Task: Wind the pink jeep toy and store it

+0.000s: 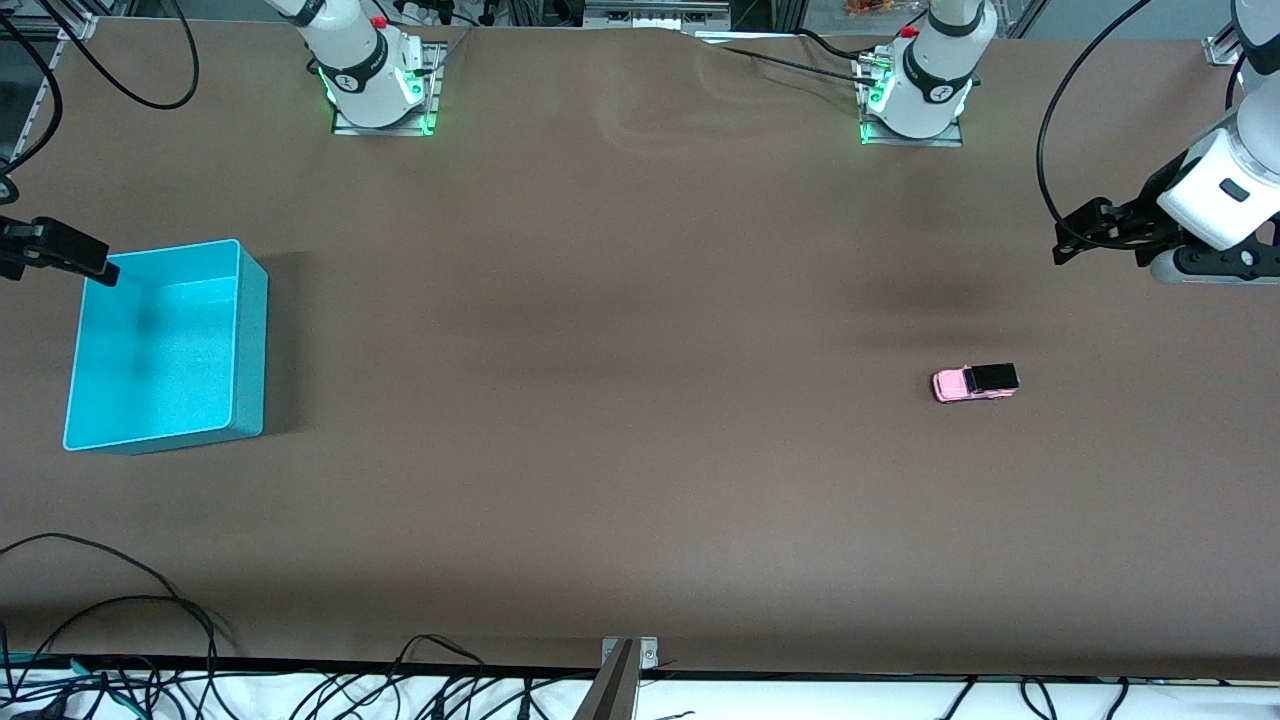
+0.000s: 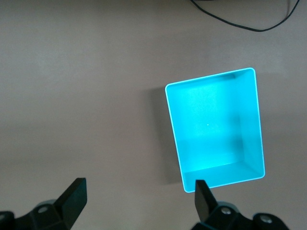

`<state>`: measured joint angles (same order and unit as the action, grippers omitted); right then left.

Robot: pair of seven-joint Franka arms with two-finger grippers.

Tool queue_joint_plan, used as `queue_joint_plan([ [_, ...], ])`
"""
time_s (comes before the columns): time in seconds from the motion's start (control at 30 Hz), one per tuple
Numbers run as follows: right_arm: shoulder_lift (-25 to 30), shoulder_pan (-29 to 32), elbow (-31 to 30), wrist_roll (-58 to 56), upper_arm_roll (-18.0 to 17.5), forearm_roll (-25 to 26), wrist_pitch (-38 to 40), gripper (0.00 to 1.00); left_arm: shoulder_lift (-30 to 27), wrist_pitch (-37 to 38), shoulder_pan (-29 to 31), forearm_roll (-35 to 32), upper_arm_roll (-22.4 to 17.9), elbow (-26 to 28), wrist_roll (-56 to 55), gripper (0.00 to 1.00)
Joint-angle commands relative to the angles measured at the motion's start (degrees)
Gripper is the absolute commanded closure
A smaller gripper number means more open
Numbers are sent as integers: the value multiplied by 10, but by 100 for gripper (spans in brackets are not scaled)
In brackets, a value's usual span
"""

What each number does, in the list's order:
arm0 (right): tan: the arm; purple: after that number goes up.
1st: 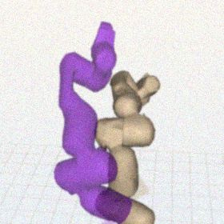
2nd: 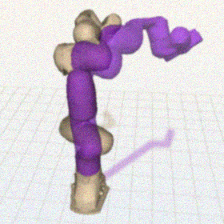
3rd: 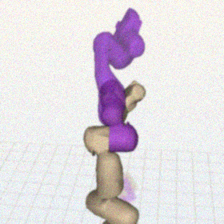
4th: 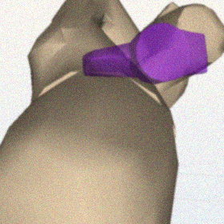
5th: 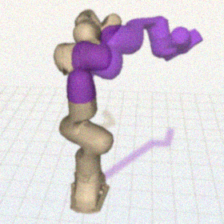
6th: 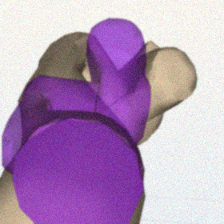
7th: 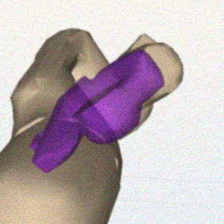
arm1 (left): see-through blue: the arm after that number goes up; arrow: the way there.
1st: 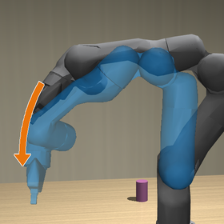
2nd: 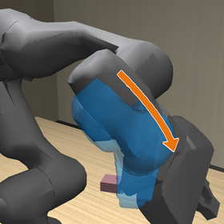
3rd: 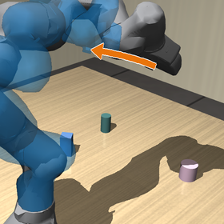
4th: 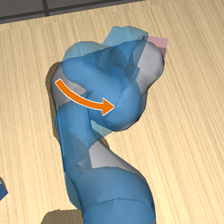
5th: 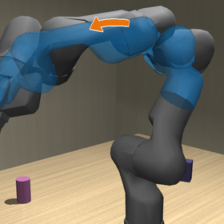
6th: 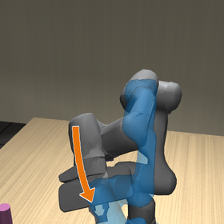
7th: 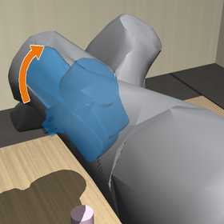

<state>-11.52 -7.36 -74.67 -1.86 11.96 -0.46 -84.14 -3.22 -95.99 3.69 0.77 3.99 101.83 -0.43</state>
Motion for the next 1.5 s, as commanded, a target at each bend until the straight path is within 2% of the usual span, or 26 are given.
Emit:
queue_joint_plan([
  [0.0, 3, 2, 9, -7, 0, 7, 8, 0, 1, -3, 4, -9, 4, -2, 0, 0],
  [0.37, 10, 2, 9, -6, -1, 6, 10, 0, 0, -10, 5, -9, 4, 6, 0, 0],
  [1.03, 23, 2, 6, -4, -1, 6, 13, 0, -1, -71, 15, -10, 4, 65, 0, 0],
  [1.47, 23, 2, 5, -4, 0, -4, 23, 0, -1, -72, 17, -10, 4, 67, 0, 0],
])
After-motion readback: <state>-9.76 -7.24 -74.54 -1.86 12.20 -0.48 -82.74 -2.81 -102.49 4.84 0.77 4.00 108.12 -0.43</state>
